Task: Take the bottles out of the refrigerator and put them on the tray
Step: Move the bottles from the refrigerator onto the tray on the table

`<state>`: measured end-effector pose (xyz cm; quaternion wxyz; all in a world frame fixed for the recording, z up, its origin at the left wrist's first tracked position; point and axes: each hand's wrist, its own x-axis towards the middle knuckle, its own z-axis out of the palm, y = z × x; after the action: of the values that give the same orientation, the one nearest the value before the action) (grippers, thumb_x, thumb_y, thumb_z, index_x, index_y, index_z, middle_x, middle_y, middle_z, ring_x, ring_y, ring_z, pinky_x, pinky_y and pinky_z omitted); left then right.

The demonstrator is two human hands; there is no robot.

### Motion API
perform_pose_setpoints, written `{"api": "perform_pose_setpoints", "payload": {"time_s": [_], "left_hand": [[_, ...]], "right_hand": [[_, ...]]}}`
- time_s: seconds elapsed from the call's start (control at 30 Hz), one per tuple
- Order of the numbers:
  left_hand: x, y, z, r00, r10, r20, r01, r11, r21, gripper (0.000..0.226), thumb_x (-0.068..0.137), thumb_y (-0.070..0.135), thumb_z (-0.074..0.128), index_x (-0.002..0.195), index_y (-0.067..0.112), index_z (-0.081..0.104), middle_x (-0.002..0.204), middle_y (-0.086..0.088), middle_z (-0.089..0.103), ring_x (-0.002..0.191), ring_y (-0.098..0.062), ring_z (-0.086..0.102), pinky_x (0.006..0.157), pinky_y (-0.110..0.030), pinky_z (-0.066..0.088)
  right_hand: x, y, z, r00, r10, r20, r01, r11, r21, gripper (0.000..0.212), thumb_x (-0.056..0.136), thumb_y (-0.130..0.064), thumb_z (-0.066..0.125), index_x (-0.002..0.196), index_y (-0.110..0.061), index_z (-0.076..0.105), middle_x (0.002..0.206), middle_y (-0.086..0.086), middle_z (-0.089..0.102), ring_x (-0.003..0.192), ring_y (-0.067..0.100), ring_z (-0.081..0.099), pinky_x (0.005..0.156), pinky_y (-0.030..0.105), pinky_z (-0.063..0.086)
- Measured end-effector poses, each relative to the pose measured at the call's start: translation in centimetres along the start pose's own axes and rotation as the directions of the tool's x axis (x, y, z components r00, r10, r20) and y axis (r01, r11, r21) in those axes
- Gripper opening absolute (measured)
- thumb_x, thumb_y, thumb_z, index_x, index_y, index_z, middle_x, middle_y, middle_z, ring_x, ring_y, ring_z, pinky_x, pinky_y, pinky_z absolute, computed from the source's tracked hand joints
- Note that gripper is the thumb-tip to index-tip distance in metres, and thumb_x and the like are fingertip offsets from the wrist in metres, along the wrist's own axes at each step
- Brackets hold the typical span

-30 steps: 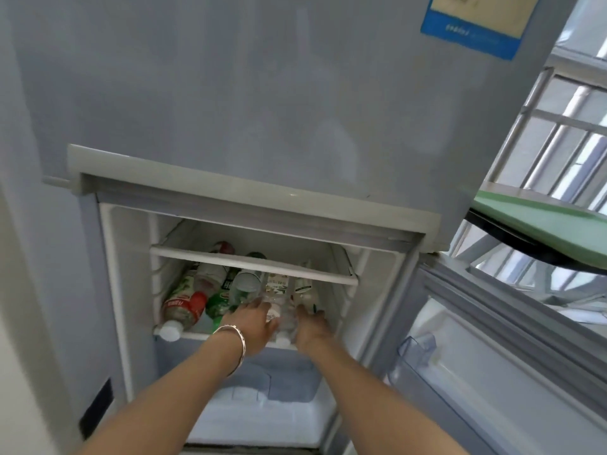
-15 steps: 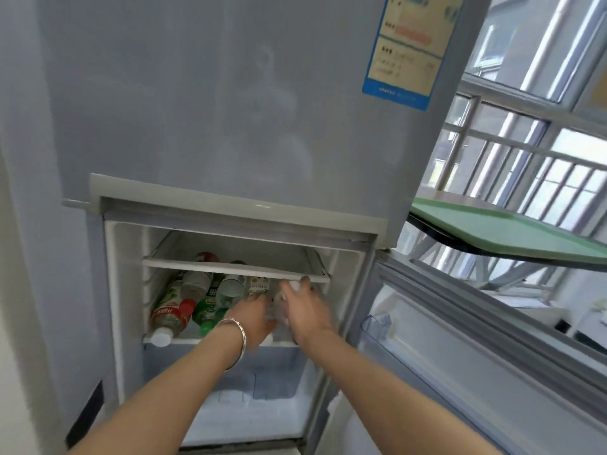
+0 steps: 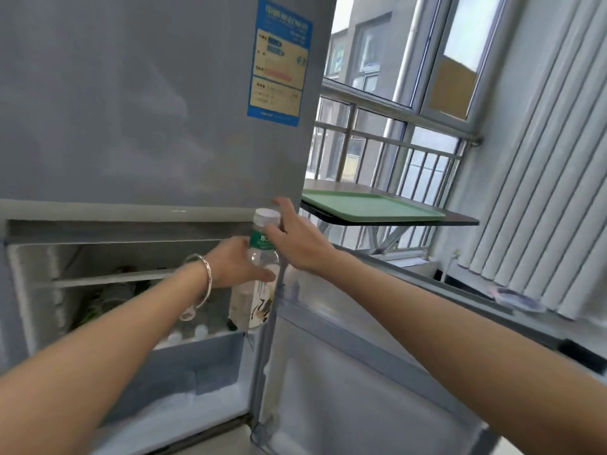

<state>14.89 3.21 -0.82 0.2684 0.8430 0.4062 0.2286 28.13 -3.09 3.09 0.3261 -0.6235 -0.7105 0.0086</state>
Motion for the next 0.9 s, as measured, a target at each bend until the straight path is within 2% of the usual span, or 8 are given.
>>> {"api": "perform_pose_setpoints", "payload": {"time_s": [0.13,0.3,0.37,0.5,0.57,0.67,0.77,0.9], "left_hand": [[0.6,5.2,-2.1,0.987,0.153,-0.047,-0.155,0.987,-0.040,0.030,0.074,0.037,0.076,0.099,0.025,0.065,0.088,0.007,0.069,0.083,-0.010,0.067,0.067,-0.022,0.051],[2.5,12.0,-4.0,0.944,0.306,-0.122,-0.314,0.948,-0.054,0.023,0.076,0.034,0.076,0.092,0.023,0.065,0.084,0.007,0.068,0.074,-0.009,0.065,0.060,-0.017,0.047],[3.7,14.1,-4.3,0.937,0.310,-0.159,-0.327,0.941,-0.089,0.036,0.074,0.035,0.078,0.103,0.020,0.063,0.092,0.008,0.066,0.074,-0.002,0.061,0.053,-0.011,0.044],[7.1,16.9,-3.9,0.920,0.234,-0.313,-0.336,0.884,-0.326,0.088,0.068,0.043,0.080,0.139,0.015,0.035,0.117,0.001,0.051,0.104,-0.016,0.057,0.089,-0.032,0.051],[9.2,17.8,-3.1,0.933,0.127,-0.336,-0.284,0.834,-0.474,0.079,0.079,0.045,0.069,0.140,0.013,0.031,0.122,-0.003,0.050,0.110,-0.021,0.053,0.096,-0.040,0.048],[12.3,18.3,-1.0,0.957,0.013,-0.289,-0.163,0.849,-0.502,0.046,0.093,0.035,0.045,0.130,0.008,0.043,0.100,-0.005,0.057,0.090,-0.020,0.055,0.072,-0.032,0.047],[15.9,17.4,1.4,0.953,-0.037,-0.300,-0.144,0.817,-0.558,0.045,0.096,0.034,0.035,0.129,0.007,0.050,0.119,-0.014,0.061,0.111,-0.030,0.058,0.097,-0.041,0.046],[20.0,16.4,2.9,0.927,-0.157,-0.341,-0.087,0.794,-0.602,0.054,0.098,0.042,0.033,0.143,0.011,0.035,0.136,-0.014,0.050,0.128,-0.031,0.046,0.111,-0.039,0.032]], "right_hand": [[-2.1,1.5,-2.9,0.992,0.005,-0.127,0.007,0.995,0.095,0.057,0.090,-0.035,0.041,0.143,-0.017,0.032,0.124,0.007,0.058,0.102,0.024,0.060,0.088,0.046,0.052],[-3.9,4.1,-4.7,0.987,0.041,-0.158,-0.020,0.991,0.130,0.081,0.076,-0.042,0.066,0.143,-0.028,0.023,0.109,-0.001,0.062,0.091,0.019,0.064,0.080,0.041,0.055],[-3.2,4.8,-5.6,0.966,0.126,-0.227,-0.094,0.984,0.149,0.081,0.073,-0.042,0.074,0.137,-0.023,0.029,0.109,0.001,0.063,0.095,0.021,0.064,0.082,0.041,0.054],[0.8,6.7,-8.6,0.891,0.239,-0.386,-0.155,0.959,0.236,0.073,0.073,-0.035,0.079,0.131,-0.013,0.041,0.114,0.003,0.062,0.102,0.023,0.061,0.089,0.041,0.053],[3.4,8.0,-9.9,0.864,0.280,-0.419,-0.178,0.948,0.265,0.072,0.073,-0.032,0.079,0.130,-0.008,0.041,0.110,0.004,0.060,0.098,0.022,0.061,0.085,0.040,0.055],[7.8,10.1,-10.3,0.868,0.325,-0.375,-0.261,0.942,0.212,0.072,0.066,-0.042,0.073,0.122,-0.005,0.047,0.095,0.004,0.062,0.081,0.022,0.064,0.062,0.033,0.053],[12.2,13.0,-8.9,0.906,0.302,-0.296,-0.285,0.953,0.102,0.073,0.059,-0.054,0.054,0.111,-0.002,0.055,0.079,0.002,0.061,0.062,0.017,0.062,0.044,0.025,0.043],[16.5,15.8,-7.5,0.926,0.321,-0.198,-0.317,0.947,0.055,0.059,0.084,-0.039,0.056,0.127,-0.001,0.046,0.095,0.000,0.052,0.076,0.020,0.057,0.062,0.034,0.049]]}}
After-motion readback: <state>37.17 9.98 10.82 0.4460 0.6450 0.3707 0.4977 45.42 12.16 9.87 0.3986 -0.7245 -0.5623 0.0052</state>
